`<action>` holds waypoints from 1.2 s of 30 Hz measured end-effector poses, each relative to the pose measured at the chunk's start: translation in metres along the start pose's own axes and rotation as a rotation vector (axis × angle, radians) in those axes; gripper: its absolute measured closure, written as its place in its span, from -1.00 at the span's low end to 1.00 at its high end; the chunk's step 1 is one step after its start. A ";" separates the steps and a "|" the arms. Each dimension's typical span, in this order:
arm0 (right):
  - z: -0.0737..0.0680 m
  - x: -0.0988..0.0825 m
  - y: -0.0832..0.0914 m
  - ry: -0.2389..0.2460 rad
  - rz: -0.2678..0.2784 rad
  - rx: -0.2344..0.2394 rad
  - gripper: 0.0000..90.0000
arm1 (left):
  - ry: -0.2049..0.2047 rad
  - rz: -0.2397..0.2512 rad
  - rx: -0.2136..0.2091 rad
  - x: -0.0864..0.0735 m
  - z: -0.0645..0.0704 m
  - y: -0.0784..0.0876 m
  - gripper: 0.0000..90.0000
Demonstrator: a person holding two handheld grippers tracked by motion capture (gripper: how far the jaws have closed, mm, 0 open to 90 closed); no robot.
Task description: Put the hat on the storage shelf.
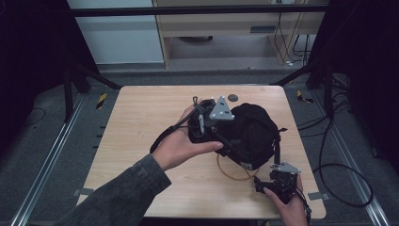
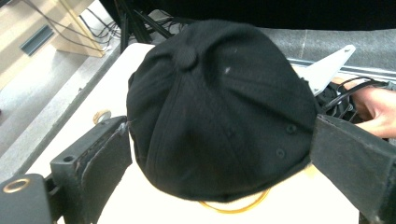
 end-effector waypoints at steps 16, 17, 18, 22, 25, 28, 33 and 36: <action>0.000 0.000 0.000 0.000 0.000 0.003 -0.99 | 0.081 -0.033 0.049 -0.067 -0.009 0.029 -0.89; 0.000 0.000 0.000 0.001 0.000 0.003 -0.99 | 0.082 -0.038 0.047 -0.072 -0.008 0.029 -0.89; 0.000 0.000 0.000 0.000 0.000 0.003 -0.99 | 0.085 -0.041 0.047 -0.076 -0.007 0.029 -0.89; 0.000 0.000 0.000 -0.001 0.001 0.003 -0.99 | 0.108 -0.056 0.043 -0.098 -0.003 0.026 -0.89; 0.000 0.000 0.000 0.000 0.001 0.003 -0.99 | 0.120 -0.072 0.063 -0.113 -0.005 0.022 -0.88; 0.000 0.000 0.000 0.001 0.000 0.003 -0.99 | 0.133 -0.082 0.071 -0.132 -0.006 0.018 -0.88; 0.000 0.000 0.000 0.000 0.000 0.003 -0.99 | 0.141 -0.101 0.065 -0.154 -0.003 0.013 -0.90; 0.000 0.000 0.000 0.000 0.000 0.003 -0.99 | 0.159 -0.102 0.062 -0.162 -0.001 0.011 -0.90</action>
Point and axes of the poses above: each handheld gripper's, and its own axes: y roughly backward along the jaws, x roughly out of its top, z roughly to its right, the point moved 7 cm from there along -y, roughly forward along the jaws, and after that the axes turned 5 degrees about -y, right-handed, at the moved point
